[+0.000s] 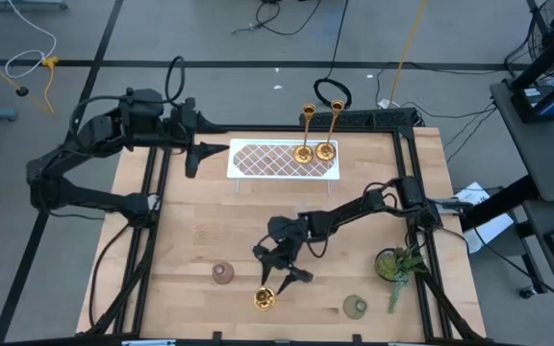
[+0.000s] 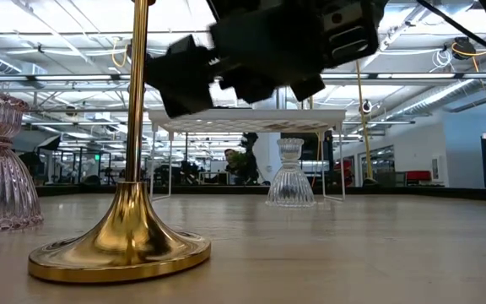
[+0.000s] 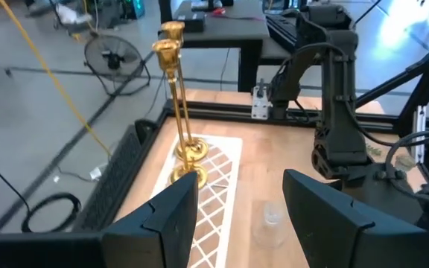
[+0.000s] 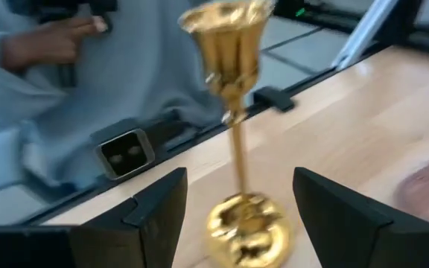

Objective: Pick & Place candle stick holders
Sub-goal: Put the gold candle holder on the shelf

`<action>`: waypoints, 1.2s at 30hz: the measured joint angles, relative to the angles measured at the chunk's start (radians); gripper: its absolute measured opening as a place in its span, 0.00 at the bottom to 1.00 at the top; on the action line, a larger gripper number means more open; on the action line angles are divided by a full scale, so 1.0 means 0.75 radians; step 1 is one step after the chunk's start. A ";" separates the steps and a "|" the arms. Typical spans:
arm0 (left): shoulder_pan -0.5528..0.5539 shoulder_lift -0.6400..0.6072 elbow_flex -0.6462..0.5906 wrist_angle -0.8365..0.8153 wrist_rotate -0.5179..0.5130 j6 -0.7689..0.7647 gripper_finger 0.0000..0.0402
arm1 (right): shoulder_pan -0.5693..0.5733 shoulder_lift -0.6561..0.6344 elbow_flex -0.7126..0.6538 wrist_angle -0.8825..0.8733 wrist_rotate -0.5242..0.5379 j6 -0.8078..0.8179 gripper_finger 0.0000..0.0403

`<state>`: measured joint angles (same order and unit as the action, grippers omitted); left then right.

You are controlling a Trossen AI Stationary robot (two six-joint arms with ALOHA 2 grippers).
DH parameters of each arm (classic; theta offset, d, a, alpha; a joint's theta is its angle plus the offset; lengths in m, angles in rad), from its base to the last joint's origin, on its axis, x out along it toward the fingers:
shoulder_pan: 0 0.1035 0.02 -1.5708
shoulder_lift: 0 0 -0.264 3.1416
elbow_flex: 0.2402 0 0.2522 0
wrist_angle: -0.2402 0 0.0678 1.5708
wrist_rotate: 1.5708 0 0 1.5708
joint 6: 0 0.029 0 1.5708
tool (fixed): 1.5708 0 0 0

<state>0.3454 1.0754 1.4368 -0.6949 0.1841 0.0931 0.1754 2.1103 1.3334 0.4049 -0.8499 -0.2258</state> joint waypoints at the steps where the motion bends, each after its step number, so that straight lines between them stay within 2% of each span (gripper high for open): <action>1: -0.001 0.008 0.000 0.000 0.000 -0.013 0.51 | 0.011 0.000 0.000 0.026 0.033 -0.007 0.60; 8: -0.002 0.040 -0.001 0.020 0.003 -0.102 0.51 | 0.100 0.044 -0.002 0.127 0.253 -0.066 0.60; 15: -0.019 0.041 -0.001 0.025 0.002 -0.153 0.51 | 0.135 0.072 -0.001 0.299 0.299 0.029 0.57; 20: -0.032 0.041 -0.001 0.025 0.001 -0.202 0.51 | 0.136 0.064 0.002 0.306 0.338 0.082 0.43; 28: -0.063 0.041 -0.001 0.023 0.000 -0.207 0.51 | 0.122 0.066 0.000 0.309 0.363 0.187 0.05; 36: -0.063 0.041 -0.001 0.020 -0.002 -0.202 0.51 | 0.085 -0.060 -0.001 0.219 0.367 0.291 0.04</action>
<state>0.2981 1.1065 1.4361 -0.6796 0.1829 -0.0582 0.2390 2.0656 1.3331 0.5694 -0.5749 -0.0078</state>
